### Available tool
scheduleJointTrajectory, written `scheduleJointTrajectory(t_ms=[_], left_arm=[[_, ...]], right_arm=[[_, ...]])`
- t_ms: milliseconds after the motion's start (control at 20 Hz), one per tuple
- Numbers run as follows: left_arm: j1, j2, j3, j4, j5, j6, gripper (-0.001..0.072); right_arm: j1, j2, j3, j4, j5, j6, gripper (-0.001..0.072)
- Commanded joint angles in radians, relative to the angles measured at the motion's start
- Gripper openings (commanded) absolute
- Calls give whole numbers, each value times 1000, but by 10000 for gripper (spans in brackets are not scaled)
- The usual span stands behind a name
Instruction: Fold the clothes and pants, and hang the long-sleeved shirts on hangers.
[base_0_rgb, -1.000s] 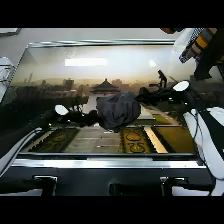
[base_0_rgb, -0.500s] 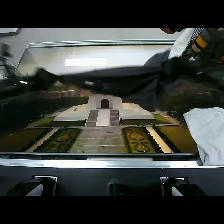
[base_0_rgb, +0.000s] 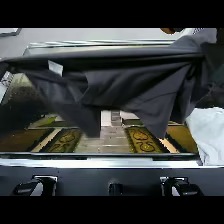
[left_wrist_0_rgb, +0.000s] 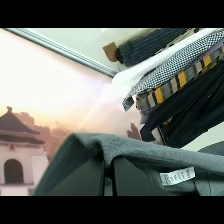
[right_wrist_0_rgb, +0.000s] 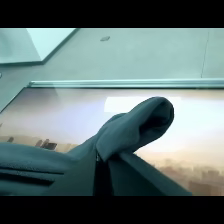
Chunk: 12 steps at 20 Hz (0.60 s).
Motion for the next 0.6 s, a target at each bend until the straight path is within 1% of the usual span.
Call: scheduleJointTrajectory(t_ms=[0, 100, 150, 250, 300, 400, 500, 550], left_arm=[[5, -20, -49, 41, -66, -34, 17], [-19, -95, -125, 41, -66, -32, 17], [-37, -147, -172, 42, -59, -10, 18], [-73, -274, -261, 42, -32, 1, 18], [-91, -343, -296, 42, -8, 18, 18], [-122, -495, -341, 41, 54, 38, 18], [-140, -640, -343, 39, 123, 41, 18], [-144, -702, -342, 27, 156, 41, 18]], right_arm=[[0, -116, 1, 30, 56, 95, 38], [0, -282, 1, 100, 101, 127, 38], [0, -374, 0, 152, 119, 126, 38], [2, -577, 0, 260, 125, 106, 38], [2, -682, 0, 317, 112, 101, 38], [2, -871, 0, 419, 55, 60, 45], [1, -1019, 0, 547, -32, 8, 89], [1, -1071, 0, 615, -74, -31, 100]])
